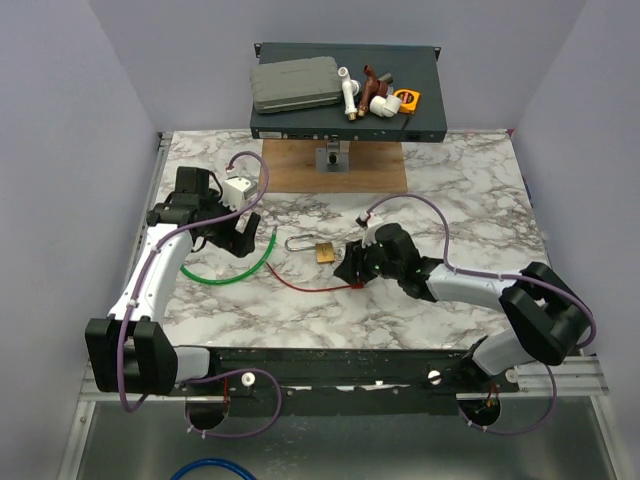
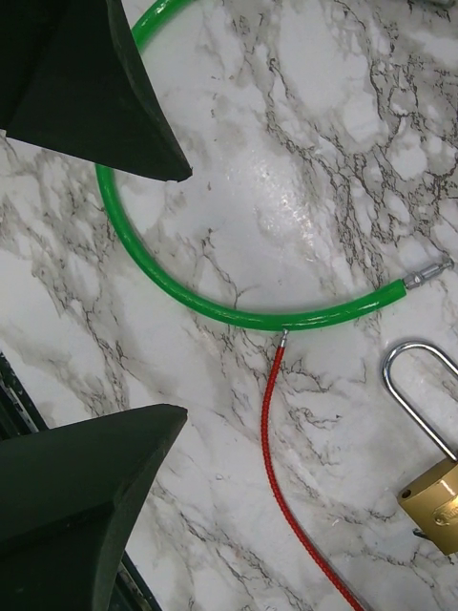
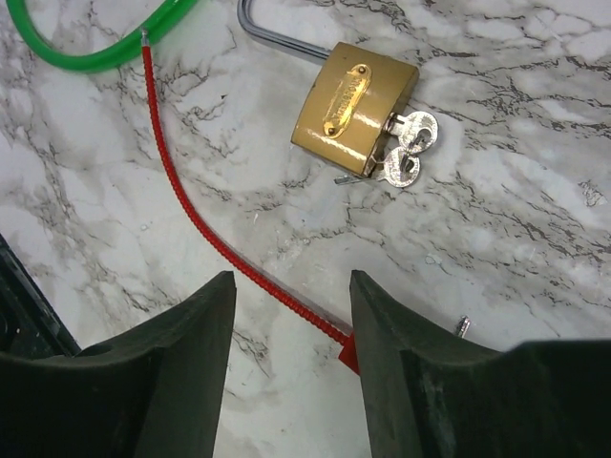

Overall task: Unlock with the key
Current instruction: Place the lock at the center of the board.

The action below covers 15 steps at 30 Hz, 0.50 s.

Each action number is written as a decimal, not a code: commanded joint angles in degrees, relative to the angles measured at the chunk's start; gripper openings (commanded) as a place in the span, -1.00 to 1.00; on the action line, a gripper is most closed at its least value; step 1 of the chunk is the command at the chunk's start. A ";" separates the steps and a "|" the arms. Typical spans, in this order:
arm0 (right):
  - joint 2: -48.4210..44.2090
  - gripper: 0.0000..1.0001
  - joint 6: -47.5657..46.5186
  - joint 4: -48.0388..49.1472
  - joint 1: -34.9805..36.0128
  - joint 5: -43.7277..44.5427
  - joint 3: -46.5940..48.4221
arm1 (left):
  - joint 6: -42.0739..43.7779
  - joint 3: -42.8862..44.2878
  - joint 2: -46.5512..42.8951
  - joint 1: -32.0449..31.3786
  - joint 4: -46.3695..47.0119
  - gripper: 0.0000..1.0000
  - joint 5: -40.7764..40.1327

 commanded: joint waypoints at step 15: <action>-11.66 1.00 -1.21 5.00 -16.55 41.00 -1.58 | -13.02 -8.92 -4.58 5.56 24.58 0.97 -4.77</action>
